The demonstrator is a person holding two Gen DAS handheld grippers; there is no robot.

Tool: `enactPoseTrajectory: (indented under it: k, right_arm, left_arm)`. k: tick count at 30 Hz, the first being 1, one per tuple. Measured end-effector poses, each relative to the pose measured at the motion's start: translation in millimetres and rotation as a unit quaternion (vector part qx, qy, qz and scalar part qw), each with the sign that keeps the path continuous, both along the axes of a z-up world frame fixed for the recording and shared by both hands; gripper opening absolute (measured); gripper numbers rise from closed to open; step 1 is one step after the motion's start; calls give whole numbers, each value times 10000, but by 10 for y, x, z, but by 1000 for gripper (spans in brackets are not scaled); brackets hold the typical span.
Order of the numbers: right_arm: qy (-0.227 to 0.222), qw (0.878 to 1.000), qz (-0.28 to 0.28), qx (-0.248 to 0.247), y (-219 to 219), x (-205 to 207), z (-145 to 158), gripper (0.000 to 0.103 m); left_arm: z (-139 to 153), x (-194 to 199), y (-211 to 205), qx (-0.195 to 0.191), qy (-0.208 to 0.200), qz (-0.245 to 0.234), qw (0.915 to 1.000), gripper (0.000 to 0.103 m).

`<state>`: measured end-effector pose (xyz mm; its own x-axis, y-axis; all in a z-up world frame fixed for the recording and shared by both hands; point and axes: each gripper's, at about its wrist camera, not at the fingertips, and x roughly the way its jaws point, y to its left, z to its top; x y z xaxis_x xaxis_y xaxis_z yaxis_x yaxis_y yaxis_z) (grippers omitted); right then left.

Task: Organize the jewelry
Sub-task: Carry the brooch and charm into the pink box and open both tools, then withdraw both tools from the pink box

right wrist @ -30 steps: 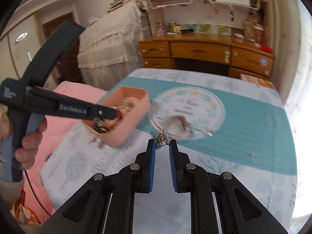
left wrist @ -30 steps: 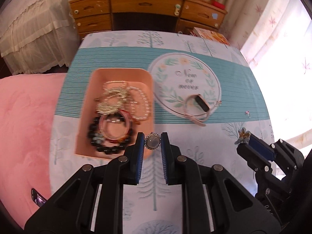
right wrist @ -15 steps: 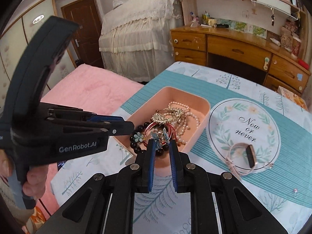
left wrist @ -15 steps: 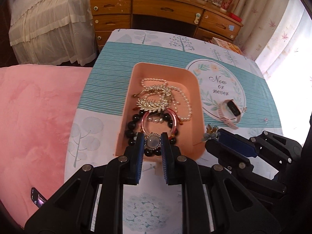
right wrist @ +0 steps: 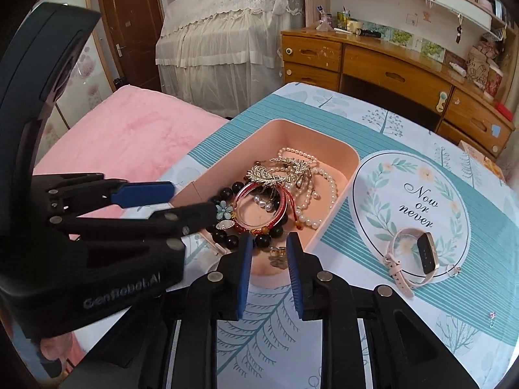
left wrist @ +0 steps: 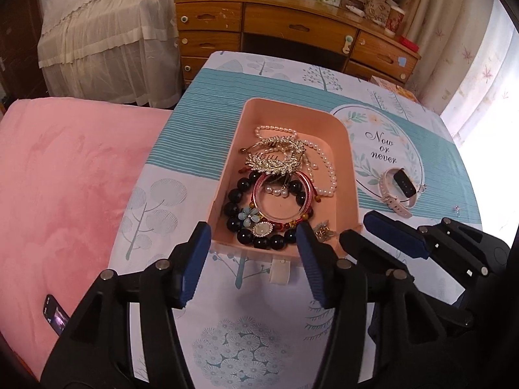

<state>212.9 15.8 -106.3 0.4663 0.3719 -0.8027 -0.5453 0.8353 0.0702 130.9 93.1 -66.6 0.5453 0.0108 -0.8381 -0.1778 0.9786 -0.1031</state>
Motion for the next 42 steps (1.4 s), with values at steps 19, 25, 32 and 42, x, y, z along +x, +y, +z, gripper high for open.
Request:
enactPoseTrajectory:
  k: [19,25,32,42]
  right_arm:
    - [-110,9993,-320,148,-294,-598,40,22]
    - [-158,9987,-476,-3,-452,-730,-40,22]
    - [-13,9968,-796,0,-807,-791,-169,22]
    - [43,9889,-1468,210,-1459,-790,-200,22]
  left_arm:
    - [-25,-389,-226,145,-224,72,9996,52]
    - [-65,-441,-351,272,-145,-56,9995,52]
    - [-95,-475,-596,472,-64,-368,9982,52]
    - [-22,-395,-906,563,-8,-740,9957,52]
